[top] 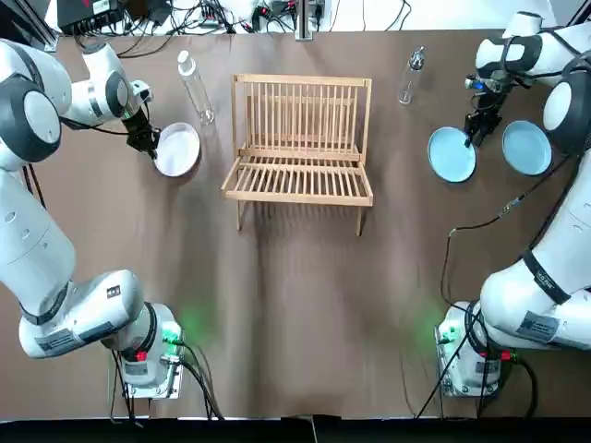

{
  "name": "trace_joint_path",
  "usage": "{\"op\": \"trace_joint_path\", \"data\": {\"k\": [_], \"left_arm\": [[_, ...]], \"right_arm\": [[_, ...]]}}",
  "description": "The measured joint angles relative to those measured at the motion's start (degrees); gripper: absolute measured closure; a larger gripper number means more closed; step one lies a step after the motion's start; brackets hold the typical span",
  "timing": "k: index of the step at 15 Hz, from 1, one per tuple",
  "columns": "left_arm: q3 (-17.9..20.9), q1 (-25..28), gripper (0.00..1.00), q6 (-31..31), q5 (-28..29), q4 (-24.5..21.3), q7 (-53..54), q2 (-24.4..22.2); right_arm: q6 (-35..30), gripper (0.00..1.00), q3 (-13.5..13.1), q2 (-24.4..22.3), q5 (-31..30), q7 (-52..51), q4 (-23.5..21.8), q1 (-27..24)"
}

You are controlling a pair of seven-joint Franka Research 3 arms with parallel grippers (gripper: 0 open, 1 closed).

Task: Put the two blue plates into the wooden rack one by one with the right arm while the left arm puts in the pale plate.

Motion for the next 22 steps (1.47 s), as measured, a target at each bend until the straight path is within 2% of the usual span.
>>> {"op": "trace_joint_path", "data": {"k": [1,6,7,8,10,14,17,19,20,22], "left_arm": [[-0.1,0.0,0.97,-0.2,0.0,0.1,0.0,-0.2],[-0.2,-0.1,0.97,-0.5,0.0,0.3,-0.3,0.0],[-0.6,-0.1,0.97,-2.3,-0.1,0.8,-1.3,-0.3],[-1.3,0.0,0.97,-6.5,-0.1,2.1,-2.8,-0.8],[-3.3,-0.1,0.97,-20.3,-0.2,7.1,-6.2,-2.4],[-7.4,-0.1,0.97,-50.2,-0.2,19.2,-10.4,-5.4],[-11.0,-0.1,0.97,-66.7,-2.6,26.5,-14.3,-5.8],[-12.4,-0.1,0.97,-73.9,-9.0,29.4,-18.9,-5.8],[-12.8,-0.1,0.97,-77.5,-19.0,30.4,-26.6,-5.8],[-13.6,-0.3,0.97,-78.5,-27.9,30.5,-33.1,-5.6]], "right_arm": [[0.0,0.59,0.0,0.3,0.0,0.0,0.0,0.0],[0.2,0.61,0.0,1.9,0.0,-1.0,0.0,0.0],[0.3,0.66,0.0,2.1,0.0,-1.2,0.0,0.0],[0.4,0.75,-0.1,2.1,0.0,-1.3,0.1,-0.1],[-0.3,0.96,-0.1,2.0,0.2,-2.0,0.4,-0.3],[-1.1,0.96,0.1,2.1,0.1,-2.9,0.5,0.1],[-8.7,0.96,0.6,1.8,0.1,-2.9,2.3,1.3],[-17.9,0.96,0.8,0.1,0.2,-2.8,5.1,3.0],[-26.9,0.96,1.0,-3.6,0.6,-2.6,7.0,4.7],[-36.7,0.96,1.0,-8.3,1.5,-1.6,7.4,5.8]]}}
